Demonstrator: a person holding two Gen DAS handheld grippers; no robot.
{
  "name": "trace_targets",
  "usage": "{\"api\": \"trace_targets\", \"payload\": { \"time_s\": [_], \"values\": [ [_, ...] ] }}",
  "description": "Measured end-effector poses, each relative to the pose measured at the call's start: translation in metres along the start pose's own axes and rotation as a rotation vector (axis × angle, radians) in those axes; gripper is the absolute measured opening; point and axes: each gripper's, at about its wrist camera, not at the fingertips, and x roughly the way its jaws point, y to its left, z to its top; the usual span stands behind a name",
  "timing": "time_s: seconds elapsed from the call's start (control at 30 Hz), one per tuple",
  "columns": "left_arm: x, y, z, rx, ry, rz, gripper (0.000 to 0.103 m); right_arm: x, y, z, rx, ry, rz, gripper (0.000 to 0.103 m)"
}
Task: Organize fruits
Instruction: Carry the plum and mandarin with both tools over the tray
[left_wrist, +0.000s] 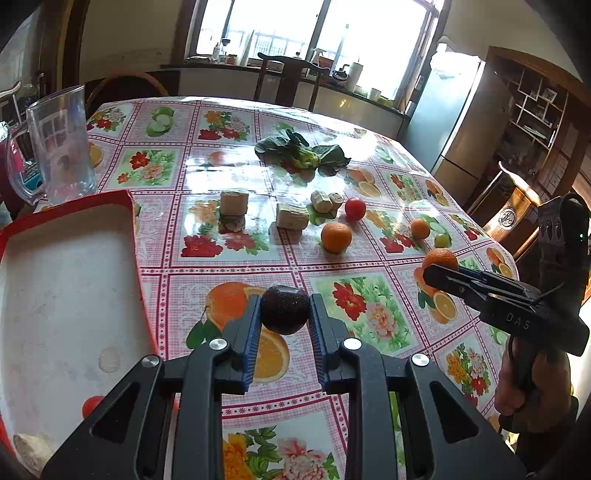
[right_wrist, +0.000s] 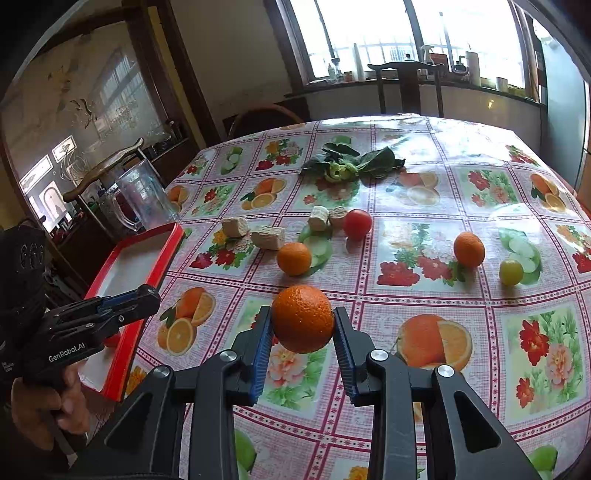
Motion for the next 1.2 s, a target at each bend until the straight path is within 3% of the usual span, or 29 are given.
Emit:
{"api": "trace_targets", "payload": {
  "time_s": [0.83,1.2],
  "values": [
    [-0.075,0.077,-0.032,-0.132,-0.086,0.086,0.023,0.016,0.117,-0.011,-0.167,0.044,0.132,0.033],
    [-0.100,0.118,-0.048,-0.206,-0.112,0.156,0.023,0.040,0.177,-0.010,-0.239,0.082,0.230,0.033]
  ]
}}
